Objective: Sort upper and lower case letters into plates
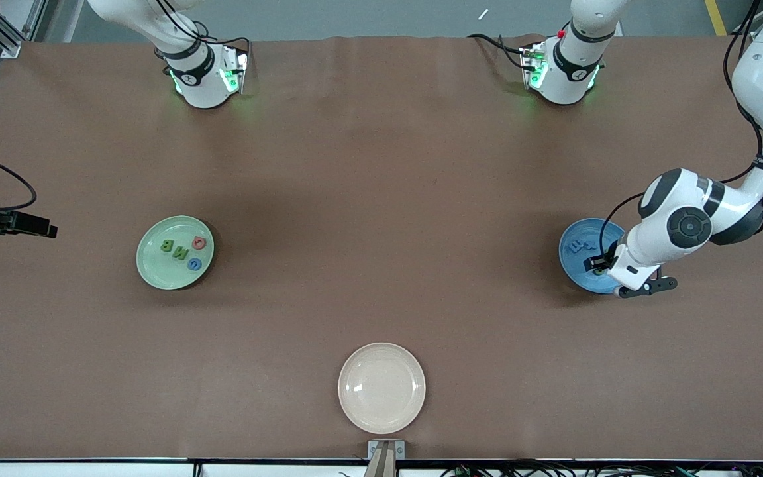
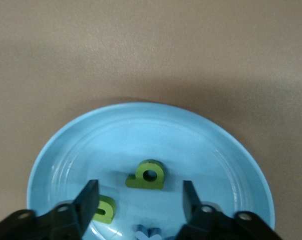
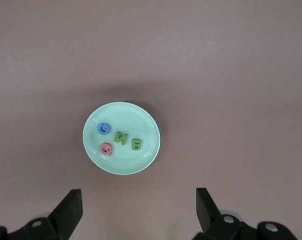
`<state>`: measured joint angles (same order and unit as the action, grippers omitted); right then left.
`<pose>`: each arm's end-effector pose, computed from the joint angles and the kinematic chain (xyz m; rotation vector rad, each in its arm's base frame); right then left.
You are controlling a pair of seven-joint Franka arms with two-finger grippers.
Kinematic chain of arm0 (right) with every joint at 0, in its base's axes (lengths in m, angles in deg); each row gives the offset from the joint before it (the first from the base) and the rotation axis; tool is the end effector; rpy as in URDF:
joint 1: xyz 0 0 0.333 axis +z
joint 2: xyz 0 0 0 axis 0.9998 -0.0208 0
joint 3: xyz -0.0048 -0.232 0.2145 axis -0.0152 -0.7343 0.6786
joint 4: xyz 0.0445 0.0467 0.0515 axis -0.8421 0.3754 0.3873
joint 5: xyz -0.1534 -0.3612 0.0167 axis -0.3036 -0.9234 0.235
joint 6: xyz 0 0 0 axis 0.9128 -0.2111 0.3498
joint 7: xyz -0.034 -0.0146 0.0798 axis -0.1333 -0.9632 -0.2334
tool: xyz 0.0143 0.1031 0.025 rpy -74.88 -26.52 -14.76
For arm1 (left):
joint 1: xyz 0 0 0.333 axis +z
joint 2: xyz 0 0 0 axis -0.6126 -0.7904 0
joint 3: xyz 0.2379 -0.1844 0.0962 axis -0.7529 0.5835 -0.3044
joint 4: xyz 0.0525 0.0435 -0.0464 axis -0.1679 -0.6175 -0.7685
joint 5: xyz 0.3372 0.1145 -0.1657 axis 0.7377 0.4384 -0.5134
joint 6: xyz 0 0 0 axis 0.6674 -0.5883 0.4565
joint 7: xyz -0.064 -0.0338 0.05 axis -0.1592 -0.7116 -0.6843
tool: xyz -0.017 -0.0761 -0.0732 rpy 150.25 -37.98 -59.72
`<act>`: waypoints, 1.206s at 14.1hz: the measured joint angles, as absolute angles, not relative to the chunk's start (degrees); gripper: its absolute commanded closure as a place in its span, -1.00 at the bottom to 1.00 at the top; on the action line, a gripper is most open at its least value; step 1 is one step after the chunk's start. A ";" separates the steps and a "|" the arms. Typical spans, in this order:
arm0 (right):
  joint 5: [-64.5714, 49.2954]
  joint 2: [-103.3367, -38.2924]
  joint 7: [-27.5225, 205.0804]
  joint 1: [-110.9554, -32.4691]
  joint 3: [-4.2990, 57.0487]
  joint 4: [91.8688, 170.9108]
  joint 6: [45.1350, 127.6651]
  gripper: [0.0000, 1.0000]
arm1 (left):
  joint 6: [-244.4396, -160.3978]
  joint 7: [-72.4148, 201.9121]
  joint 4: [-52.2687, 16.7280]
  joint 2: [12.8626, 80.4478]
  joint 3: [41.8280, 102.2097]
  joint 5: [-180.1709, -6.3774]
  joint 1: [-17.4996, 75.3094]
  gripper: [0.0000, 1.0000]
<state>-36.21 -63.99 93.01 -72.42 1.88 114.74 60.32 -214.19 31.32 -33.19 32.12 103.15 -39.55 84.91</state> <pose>0.6191 -0.0909 0.5342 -3.1072 0.1139 0.1958 0.5843 0.0020 0.1968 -3.0535 -0.2883 0.1195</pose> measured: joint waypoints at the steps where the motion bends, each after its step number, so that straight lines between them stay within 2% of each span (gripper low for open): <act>1: -36.21 -64.01 93.01 -72.24 2.23 114.03 60.35 -1.00 | -214.19 31.31 -32.83 32.12 103.16 -39.56 84.91 -0.99; 10: -36.22 -64.02 93.01 -71.59 2.67 111.00 60.00 -1.00 | -214.09 31.24 -30.75 32.13 103.58 -39.56 84.81 -0.99; 15: -36.14 -63.96 92.99 -71.82 2.11 106.49 54.34 -1.00 | -212.81 31.40 -29.11 32.26 103.43 -42.86 80.91 -0.99; 17: -36.08 -63.96 92.93 -71.83 1.99 106.05 50.37 -1.00 | -212.71 34.62 -28.73 33.46 101.02 -48.18 78.14 -0.99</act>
<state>-36.08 -63.96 92.93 -71.83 1.99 106.05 50.37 -212.71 34.62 -28.73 33.46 101.02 -48.18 78.14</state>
